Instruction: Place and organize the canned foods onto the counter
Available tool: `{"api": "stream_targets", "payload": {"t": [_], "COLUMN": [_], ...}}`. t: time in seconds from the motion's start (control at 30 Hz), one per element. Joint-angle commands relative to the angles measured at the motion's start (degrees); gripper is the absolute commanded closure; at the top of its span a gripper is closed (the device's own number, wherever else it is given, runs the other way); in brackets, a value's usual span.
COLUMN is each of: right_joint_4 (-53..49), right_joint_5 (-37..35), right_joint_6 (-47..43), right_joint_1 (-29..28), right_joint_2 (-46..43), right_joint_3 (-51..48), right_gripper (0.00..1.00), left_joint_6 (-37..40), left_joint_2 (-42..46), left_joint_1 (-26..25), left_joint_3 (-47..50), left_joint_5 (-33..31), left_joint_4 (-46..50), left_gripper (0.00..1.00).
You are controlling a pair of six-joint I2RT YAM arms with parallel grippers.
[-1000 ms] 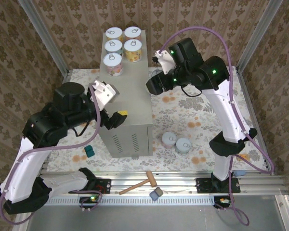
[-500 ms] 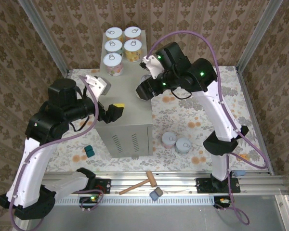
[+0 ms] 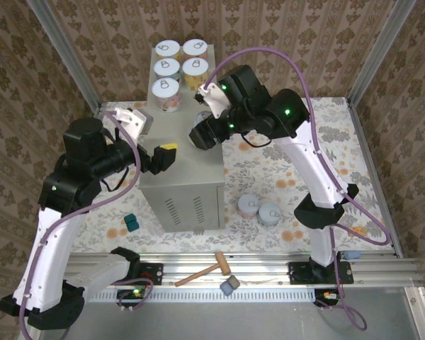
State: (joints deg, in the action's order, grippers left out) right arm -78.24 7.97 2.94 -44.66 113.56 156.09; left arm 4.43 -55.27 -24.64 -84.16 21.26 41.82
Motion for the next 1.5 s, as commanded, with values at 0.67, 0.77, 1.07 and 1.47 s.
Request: {"api": "stream_targets", "payload": {"t": [0.67,0.77,1.07,1.47], "right_joint_4": [6.31,7.9,20.58,44.66], "right_joint_5": [-4.8,-5.75,-9.34,-12.14], "right_joint_6": [-0.48,-0.81,-0.52,0.13], "right_joint_1": [-1.82,-2.19,-3.33,-4.18], "right_joint_2": [2.17,0.73,-11.33,-27.01], "right_joint_3": [0.66,-1.89,-22.92,-53.29], "right_gripper": [0.19,0.15,0.07,0.04], "left_joint_6": [-2.93,-3.45,-4.03,-3.81], "left_joint_2": [1.5,1.49,1.6,1.83], "left_joint_1": [2.63,2.83,3.15,3.38], "left_joint_3": [3.55,3.83,4.62,5.66], "left_joint_5": [2.5,2.86,3.44,3.66], "left_joint_4": [-6.14,-6.79,-7.42,-8.01], "left_gripper": [0.0,0.0,0.0,0.0]}}
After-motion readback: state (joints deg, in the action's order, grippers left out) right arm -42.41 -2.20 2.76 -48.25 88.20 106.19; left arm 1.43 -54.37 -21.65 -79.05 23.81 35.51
